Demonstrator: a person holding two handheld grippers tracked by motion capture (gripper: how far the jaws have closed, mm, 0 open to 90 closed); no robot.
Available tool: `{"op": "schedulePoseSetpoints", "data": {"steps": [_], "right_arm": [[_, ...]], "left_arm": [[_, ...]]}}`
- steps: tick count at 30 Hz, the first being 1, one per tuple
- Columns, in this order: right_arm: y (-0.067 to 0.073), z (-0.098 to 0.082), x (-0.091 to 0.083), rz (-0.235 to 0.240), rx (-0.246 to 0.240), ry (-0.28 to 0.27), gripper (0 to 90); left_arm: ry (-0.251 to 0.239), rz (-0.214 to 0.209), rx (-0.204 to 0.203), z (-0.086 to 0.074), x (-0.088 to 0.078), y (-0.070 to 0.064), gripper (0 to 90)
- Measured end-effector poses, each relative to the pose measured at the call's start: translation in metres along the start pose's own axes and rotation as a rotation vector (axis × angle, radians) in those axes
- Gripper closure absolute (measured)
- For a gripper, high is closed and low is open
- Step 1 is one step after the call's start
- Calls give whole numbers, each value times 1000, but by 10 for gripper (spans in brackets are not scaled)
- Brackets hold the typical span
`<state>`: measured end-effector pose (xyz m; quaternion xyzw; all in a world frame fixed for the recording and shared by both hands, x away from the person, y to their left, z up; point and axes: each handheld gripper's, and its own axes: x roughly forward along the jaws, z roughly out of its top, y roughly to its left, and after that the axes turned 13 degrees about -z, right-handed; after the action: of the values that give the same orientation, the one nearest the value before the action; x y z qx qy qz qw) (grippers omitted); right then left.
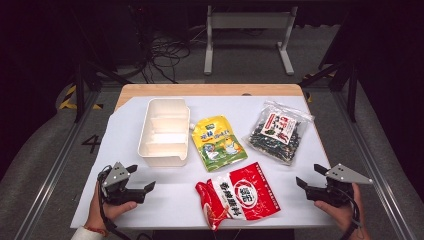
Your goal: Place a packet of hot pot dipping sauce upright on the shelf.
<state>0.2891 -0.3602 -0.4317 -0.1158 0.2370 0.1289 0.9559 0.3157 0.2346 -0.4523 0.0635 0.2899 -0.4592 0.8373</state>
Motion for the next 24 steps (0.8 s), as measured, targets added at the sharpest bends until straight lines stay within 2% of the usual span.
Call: {"op": "schedulePoseSetpoints", "data": {"steps": [2, 4, 7, 9, 13, 17, 21, 22, 23, 24], "right_arm": [[2, 1, 0, 8, 2, 4, 230], [5, 1, 1, 31, 5, 5, 248], [12, 3, 4, 60, 0, 24, 291], [18, 5, 7, 70, -9, 58, 307], [34, 10, 10, 121, -9, 65, 307], [51, 11, 11, 157, -48, 83, 294], [57, 12, 16, 169, -48, 95, 286], [57, 14, 17, 166, -46, 95, 290], [57, 14, 17, 168, -44, 95, 298], [58, 15, 19, 174, -43, 93, 301]], "left_arm": [[12, -23, 12, 1, 2, -2, 163], [32, -11, 21, 1, 3, -5, 167], [37, -22, 22, 1, 4, -5, 174], [42, -30, 17, -1, 4, -4, 175], [36, -40, 15, -2, 2, -5, 191], [36, -49, 28, -1, 4, -6, 198], [46, -63, 22, 0, 8, -5, 180], [74, -74, 12, -1, 12, -5, 179], [77, -77, 12, -1, 13, -5, 180], [74, -65, 26, 0, 13, -5, 180]]}}
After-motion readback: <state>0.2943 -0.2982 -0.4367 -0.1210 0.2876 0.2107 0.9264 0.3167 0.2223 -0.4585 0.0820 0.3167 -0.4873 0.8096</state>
